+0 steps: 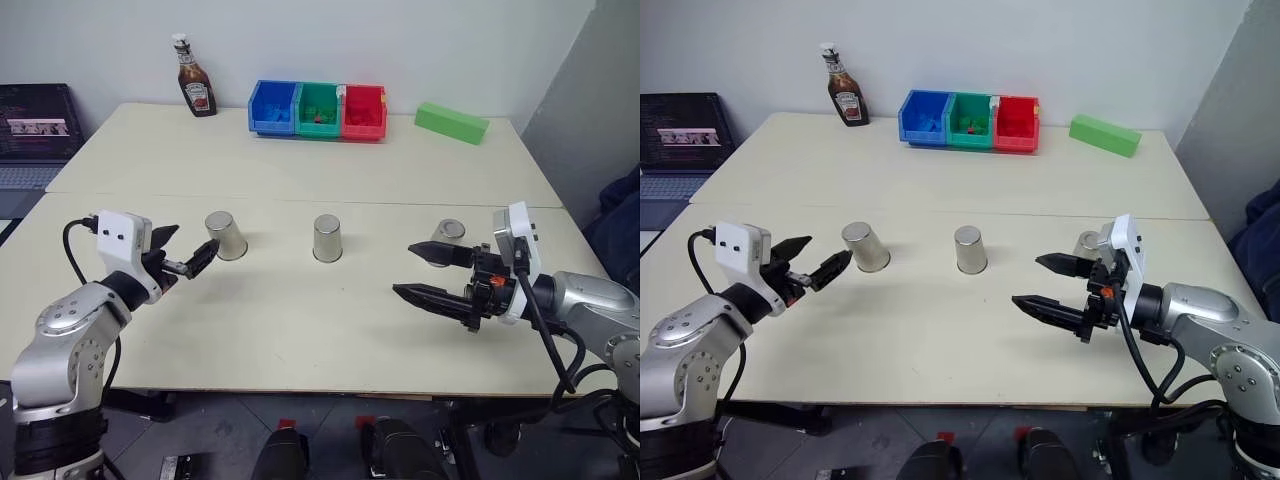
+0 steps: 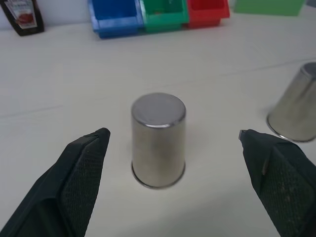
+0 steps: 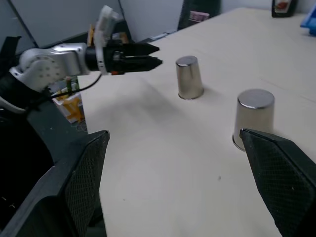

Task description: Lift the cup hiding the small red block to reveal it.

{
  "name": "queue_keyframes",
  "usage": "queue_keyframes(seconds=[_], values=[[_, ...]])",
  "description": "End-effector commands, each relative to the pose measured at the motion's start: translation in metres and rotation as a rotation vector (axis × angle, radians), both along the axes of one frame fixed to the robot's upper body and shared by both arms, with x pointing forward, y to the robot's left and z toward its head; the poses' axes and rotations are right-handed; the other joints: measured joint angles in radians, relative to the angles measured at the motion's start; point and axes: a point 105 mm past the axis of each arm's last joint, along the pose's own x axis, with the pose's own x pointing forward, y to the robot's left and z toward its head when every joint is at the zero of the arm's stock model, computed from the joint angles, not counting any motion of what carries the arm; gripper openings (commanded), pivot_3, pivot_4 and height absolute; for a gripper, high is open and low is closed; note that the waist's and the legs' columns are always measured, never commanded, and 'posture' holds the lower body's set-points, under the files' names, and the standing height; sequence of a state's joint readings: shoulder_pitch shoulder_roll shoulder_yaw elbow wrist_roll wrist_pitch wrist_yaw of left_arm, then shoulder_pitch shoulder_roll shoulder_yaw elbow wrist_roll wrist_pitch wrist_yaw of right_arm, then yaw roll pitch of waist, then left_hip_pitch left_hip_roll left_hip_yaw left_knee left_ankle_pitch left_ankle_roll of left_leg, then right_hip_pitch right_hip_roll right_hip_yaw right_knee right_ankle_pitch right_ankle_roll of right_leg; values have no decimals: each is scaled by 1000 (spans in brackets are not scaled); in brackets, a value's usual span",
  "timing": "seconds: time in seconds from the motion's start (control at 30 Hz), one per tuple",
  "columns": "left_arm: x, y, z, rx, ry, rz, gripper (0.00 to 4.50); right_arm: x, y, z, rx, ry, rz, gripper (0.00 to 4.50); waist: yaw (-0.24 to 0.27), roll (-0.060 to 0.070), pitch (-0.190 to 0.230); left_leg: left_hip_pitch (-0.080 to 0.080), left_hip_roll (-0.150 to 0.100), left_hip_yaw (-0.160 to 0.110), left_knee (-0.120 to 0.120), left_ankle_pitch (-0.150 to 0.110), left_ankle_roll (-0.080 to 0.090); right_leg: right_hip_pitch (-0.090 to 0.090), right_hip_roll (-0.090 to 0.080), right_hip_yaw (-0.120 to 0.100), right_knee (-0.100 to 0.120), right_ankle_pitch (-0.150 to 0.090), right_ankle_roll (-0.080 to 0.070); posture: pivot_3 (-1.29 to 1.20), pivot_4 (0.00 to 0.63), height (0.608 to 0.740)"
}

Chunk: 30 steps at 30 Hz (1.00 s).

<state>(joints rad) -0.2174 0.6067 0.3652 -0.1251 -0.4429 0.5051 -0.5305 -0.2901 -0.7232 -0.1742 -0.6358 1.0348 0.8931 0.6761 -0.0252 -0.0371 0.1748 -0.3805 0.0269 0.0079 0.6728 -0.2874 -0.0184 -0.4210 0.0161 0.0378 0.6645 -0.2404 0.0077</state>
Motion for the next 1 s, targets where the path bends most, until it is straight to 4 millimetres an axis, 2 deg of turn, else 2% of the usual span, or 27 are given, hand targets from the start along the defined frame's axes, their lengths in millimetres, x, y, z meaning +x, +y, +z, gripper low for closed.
queue_keyframes(seconds=[0.03,0.3,0.43,0.67,0.83,0.97,1.0], values=[[15,-7,3,9,-58,8,4477,-9,5,7,-7,-66,49,4500,0,0,0,-1,0,0,1,0,0,0,0,0,0,0,0,0,150,740],[38,-9,-6,-15,-83,45,4477,-7,3,10,-25,-85,18,4500,0,0,0,-2,0,1,4,0,0,0,0,1,0,2,3,0,150,740],[49,-9,-18,-31,-65,52,4477,-6,2,12,-32,-93,-1,4500,0,0,0,-2,0,1,4,0,0,0,0,1,0,2,3,0,150,740],[62,-23,-30,-70,-48,-17,4477,-4,2,14,-30,-91,-24,4500,0,0,0,-3,-1,0,4,0,0,0,0,1,0,2,3,0,150,740],[69,-21,-24,-72,-74,-18,3580,-4,1,13,-30,-87,-36,4500,0,0,0,-3,0,0,4,0,0,0,0,1,0,2,3,0,150,740],[67,-16,-23,-63,-79,-10,2765,-4,-1,11,-33,-82,-51,4500,-1,0,0,-3,0,1,4,0,0,0,0,1,0,2,3,0,150,740],[66,-14,-23,-58,-80,-6,2689,-4,-1,10,-34,-81,-54,4500,-1,0,0,-3,0,0,4,0,0,0,0,1,-1,2,3,0,150,740]])
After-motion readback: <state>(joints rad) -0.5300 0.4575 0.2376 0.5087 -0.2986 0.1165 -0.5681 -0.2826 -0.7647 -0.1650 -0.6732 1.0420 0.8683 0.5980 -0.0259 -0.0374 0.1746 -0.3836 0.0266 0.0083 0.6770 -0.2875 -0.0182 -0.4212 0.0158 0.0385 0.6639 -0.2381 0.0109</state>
